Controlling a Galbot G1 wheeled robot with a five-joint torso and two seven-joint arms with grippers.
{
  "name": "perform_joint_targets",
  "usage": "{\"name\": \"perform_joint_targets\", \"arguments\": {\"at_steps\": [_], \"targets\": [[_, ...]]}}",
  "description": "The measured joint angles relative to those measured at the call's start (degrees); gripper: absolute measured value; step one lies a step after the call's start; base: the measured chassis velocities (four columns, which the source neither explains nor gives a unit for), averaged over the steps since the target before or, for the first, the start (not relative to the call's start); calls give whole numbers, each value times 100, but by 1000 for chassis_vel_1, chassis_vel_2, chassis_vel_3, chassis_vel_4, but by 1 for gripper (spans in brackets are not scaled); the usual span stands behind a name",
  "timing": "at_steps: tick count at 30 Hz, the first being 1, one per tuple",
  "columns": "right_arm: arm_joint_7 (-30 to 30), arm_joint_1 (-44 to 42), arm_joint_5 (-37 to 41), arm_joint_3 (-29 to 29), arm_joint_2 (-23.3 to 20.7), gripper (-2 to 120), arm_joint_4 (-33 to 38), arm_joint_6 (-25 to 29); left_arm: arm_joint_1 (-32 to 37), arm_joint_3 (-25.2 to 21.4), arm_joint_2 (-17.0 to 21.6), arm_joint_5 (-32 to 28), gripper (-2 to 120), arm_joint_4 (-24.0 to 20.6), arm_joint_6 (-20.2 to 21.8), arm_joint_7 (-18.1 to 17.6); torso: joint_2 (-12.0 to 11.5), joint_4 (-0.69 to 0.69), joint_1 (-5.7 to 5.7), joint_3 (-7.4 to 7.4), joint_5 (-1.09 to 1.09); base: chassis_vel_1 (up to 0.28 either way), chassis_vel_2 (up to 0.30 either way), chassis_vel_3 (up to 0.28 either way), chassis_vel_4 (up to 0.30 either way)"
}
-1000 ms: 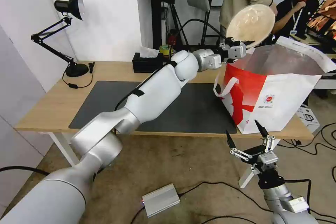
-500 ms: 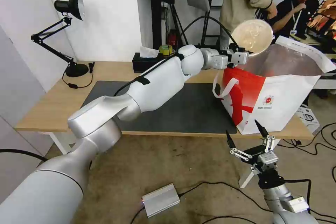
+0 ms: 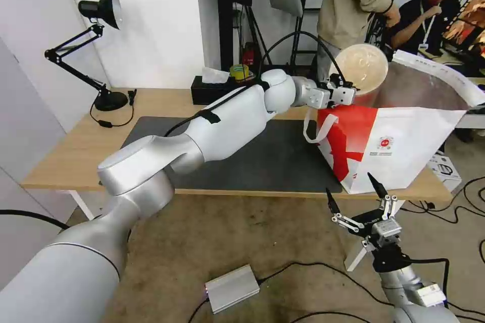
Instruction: Pick up the trash from the table and place it into the takeout bag.
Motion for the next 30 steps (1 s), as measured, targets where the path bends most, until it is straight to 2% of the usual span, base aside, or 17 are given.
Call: {"name": "perform_joint_targets", "arguments": {"at_steps": [13,16,17,24,26,30], "targets": [[0,0,0,0,0,100,0,0,-33,34,-3,113,3,-33,-65,-156,0,0,0,0,0,0,0,0,0],[0,0,0,0,0,100,0,0,-52,36,-4,112,14,-34,-63,-207,0,0,0,0,0,0,0,0,0],[0,0,0,0,0,100,0,0,-52,36,-4,112,14,-34,-63,-207,0,0,0,0,0,0,0,0,0],[0,0,0,0,0,100,0,0,-54,39,-4,199,44,-102,-83,-252,0,0,0,0,0,0,0,0,0],[0,0,0,0,0,100,0,0,-54,39,-4,205,48,-111,-84,-255,0,0,0,0,0,0,0,0,0],[0,0,0,0,0,100,0,0,-72,61,-5,229,66,-152,-85,-257,0,0,0,0,0,0,0,0,0]]}}
